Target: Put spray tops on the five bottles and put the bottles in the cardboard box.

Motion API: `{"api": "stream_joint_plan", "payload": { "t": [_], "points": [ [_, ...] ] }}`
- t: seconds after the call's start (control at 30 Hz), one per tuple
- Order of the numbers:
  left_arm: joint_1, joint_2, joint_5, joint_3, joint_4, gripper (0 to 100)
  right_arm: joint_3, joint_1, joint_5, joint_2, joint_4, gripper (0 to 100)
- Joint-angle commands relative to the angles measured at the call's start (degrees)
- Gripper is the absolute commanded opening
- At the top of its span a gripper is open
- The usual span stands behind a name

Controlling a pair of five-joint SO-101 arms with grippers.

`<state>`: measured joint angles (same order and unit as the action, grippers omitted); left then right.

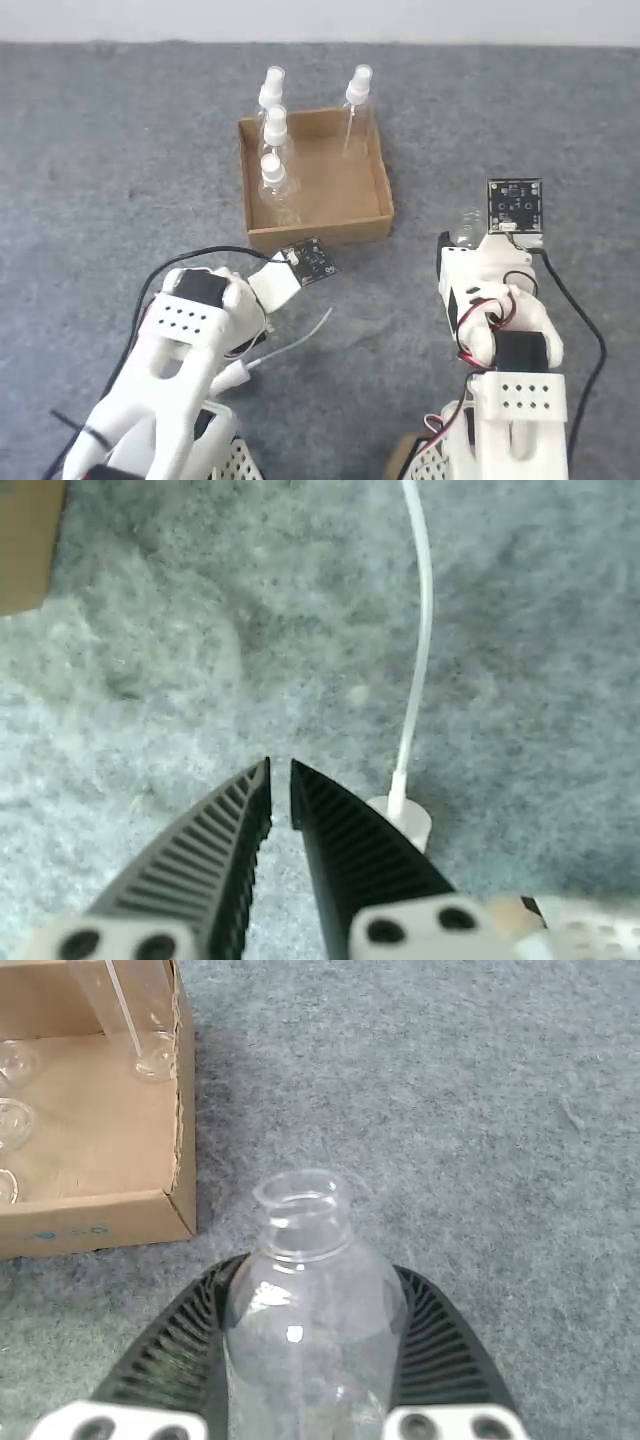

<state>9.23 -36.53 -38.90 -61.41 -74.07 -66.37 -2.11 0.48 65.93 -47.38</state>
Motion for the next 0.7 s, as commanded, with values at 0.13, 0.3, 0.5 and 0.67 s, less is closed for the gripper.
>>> {"api": "stream_joint_plan", "payload": {
  "t": [0.13,0.3,0.5,0.67],
  "points": [
    [-0.3,0.1,-0.4,3.2,-3.4,21,-0.2,0.7,-0.3,1.1,1.5,5.2],
    [0.4,0.5,-0.4,3.0,-1.1,24,-0.2,0.7,-0.2,1.1,1.5,5.2],
    [6.9,0.5,-0.4,0.0,-2.4,24,-0.2,0.7,-0.2,1.1,1.5,5.2],
    [8.2,0.5,-0.2,-5.4,4.7,24,-0.2,0.6,-0.2,1.1,1.5,5.2]
  ]
}}
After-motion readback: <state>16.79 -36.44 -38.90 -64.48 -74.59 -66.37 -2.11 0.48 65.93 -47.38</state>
